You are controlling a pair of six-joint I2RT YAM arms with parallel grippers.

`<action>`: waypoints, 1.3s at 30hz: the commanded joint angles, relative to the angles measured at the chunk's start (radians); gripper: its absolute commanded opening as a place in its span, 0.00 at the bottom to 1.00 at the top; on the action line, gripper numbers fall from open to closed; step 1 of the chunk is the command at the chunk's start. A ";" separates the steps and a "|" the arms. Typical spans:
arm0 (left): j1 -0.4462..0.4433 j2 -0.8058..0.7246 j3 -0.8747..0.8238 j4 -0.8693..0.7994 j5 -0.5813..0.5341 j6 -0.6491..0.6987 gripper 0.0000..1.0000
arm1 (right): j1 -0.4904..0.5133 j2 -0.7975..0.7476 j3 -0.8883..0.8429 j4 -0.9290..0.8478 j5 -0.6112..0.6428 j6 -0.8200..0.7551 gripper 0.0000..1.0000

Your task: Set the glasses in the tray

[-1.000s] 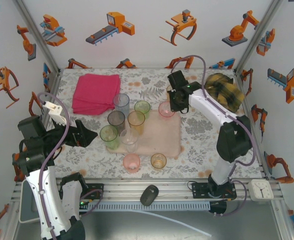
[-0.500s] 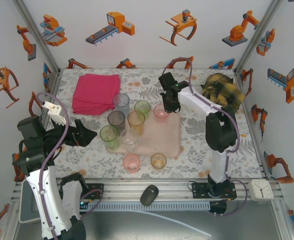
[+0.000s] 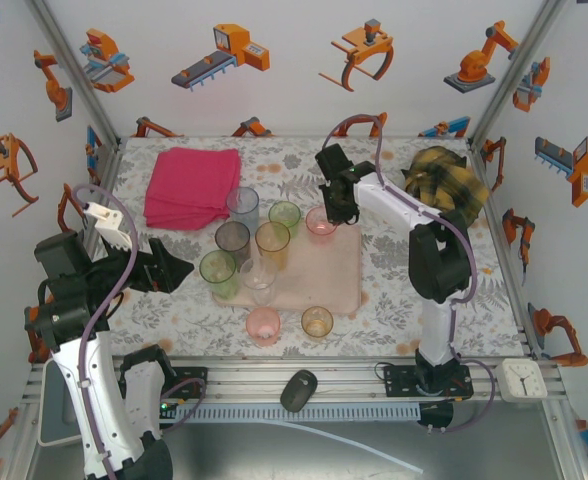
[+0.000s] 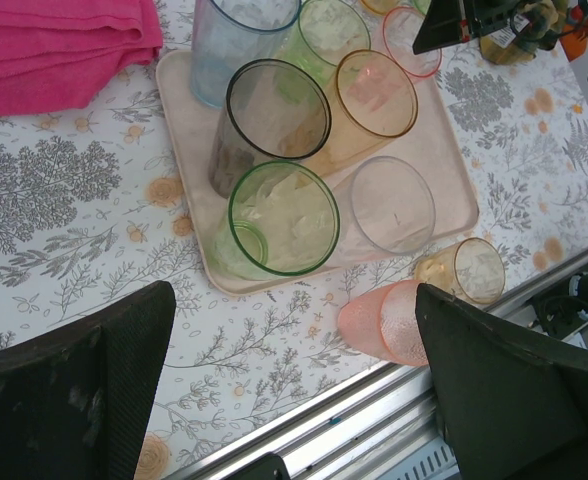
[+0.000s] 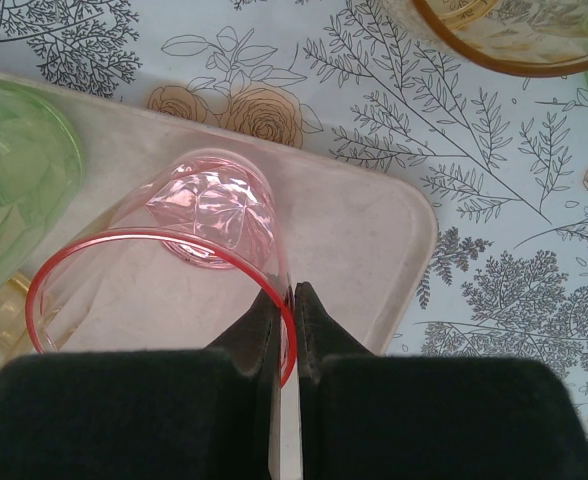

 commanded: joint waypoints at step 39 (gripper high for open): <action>0.005 -0.009 0.020 0.017 0.016 -0.011 0.97 | 0.037 -0.542 -0.262 -0.038 0.027 0.048 0.37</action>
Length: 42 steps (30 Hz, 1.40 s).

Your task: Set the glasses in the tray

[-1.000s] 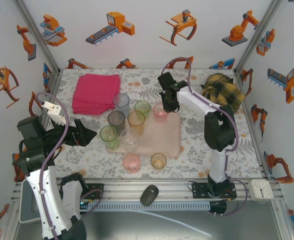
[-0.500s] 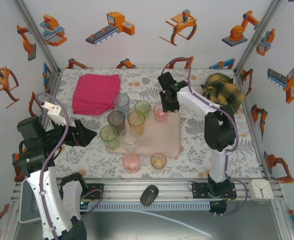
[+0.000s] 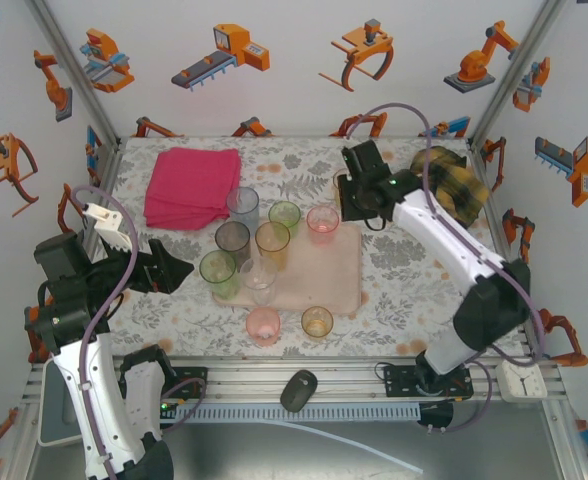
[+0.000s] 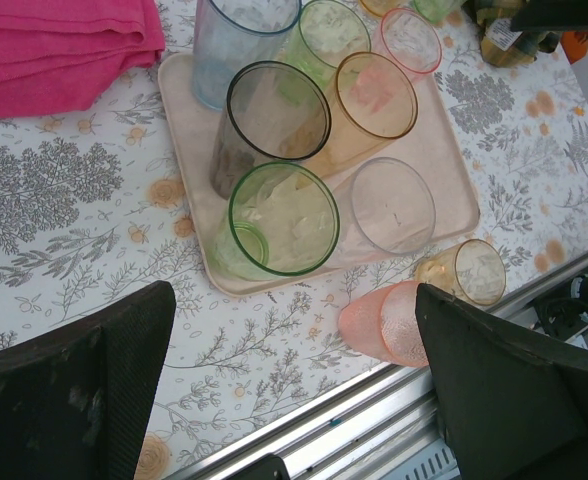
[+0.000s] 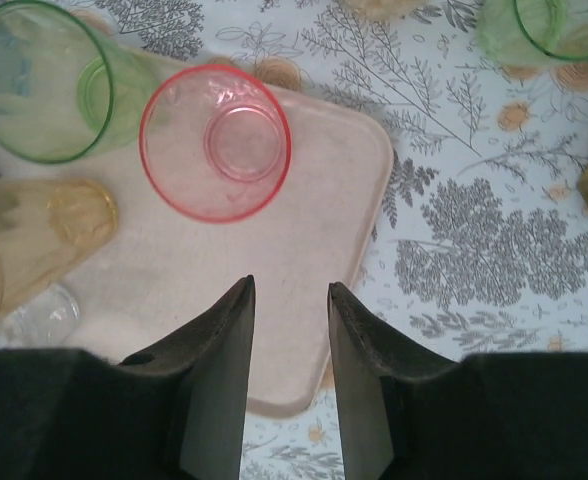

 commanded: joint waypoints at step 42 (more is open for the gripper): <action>0.006 -0.015 0.034 0.021 0.028 -0.044 0.97 | 0.716 -0.167 -0.286 0.217 0.103 0.183 0.37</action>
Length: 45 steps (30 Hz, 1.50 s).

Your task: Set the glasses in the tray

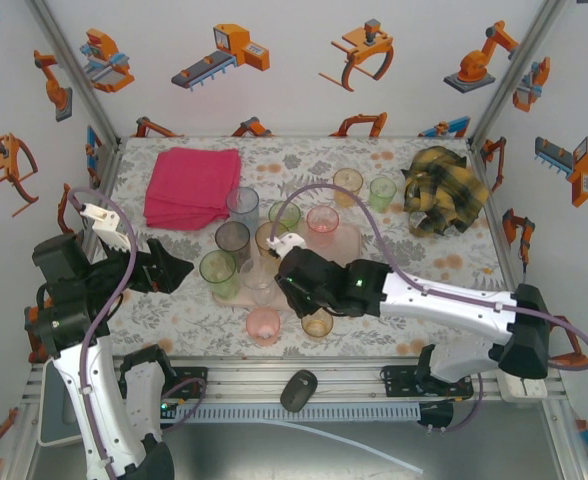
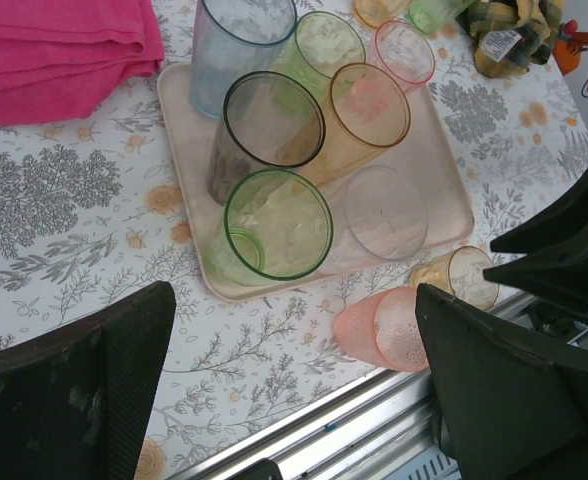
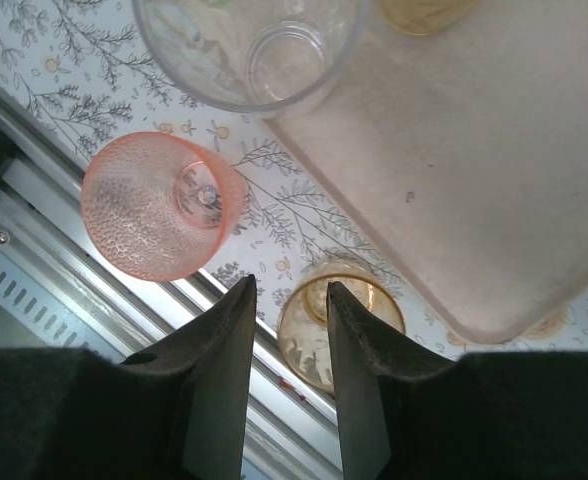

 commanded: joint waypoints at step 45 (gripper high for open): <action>0.006 -0.010 0.012 0.015 0.029 -0.015 0.97 | 0.044 0.204 -0.037 0.150 0.022 0.225 0.34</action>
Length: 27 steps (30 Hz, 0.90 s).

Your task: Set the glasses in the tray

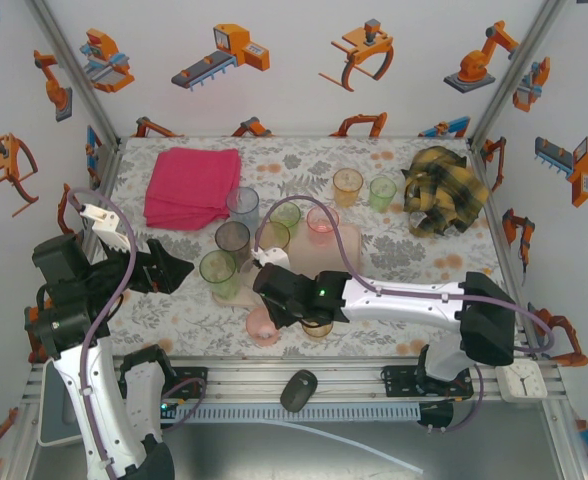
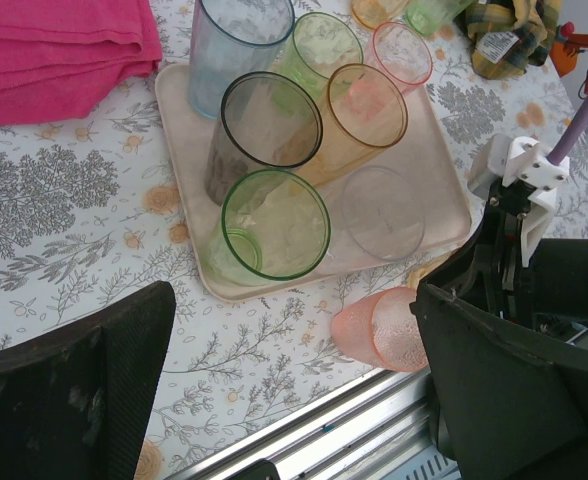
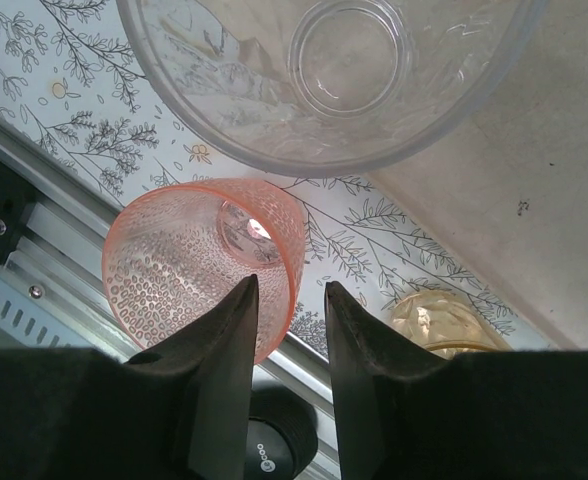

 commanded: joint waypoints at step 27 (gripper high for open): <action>0.006 0.000 0.015 0.015 0.033 -0.011 0.97 | 0.001 0.063 -0.006 -0.028 0.040 0.072 0.29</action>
